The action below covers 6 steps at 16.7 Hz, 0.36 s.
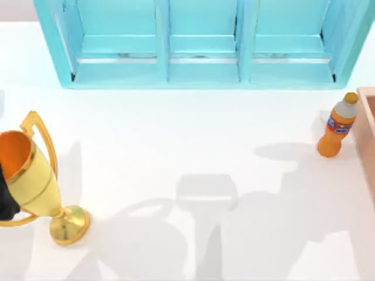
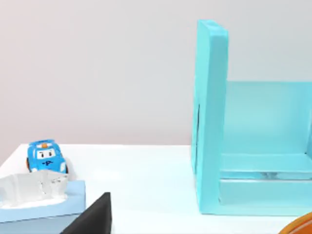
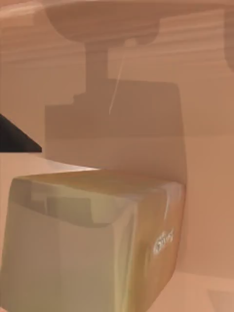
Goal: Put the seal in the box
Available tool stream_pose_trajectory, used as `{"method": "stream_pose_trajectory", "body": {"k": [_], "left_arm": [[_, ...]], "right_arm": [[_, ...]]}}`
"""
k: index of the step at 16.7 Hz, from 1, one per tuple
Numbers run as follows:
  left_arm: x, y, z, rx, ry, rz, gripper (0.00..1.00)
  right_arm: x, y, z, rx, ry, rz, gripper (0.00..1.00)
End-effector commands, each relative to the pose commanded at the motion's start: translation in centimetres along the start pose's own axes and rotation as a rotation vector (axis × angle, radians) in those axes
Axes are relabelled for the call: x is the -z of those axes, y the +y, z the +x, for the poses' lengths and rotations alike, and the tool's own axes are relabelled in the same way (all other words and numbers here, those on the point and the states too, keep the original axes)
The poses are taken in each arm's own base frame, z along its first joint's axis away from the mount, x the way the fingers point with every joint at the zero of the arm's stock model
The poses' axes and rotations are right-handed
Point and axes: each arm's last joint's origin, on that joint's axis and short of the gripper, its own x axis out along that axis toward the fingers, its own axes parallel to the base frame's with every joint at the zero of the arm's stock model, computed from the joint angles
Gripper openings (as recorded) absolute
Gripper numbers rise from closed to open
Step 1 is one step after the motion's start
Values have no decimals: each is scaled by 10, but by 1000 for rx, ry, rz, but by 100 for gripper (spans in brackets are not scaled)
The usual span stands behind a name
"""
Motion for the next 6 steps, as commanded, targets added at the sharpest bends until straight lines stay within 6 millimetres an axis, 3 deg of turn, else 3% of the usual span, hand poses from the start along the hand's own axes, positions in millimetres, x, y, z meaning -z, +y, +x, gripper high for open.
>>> {"method": "stream_pose_trajectory", "body": {"k": [6], "left_arm": [[0, 0, 0, 0, 0, 0, 100]], "right_arm": [[0, 0, 0, 0, 0, 0, 100]]}}
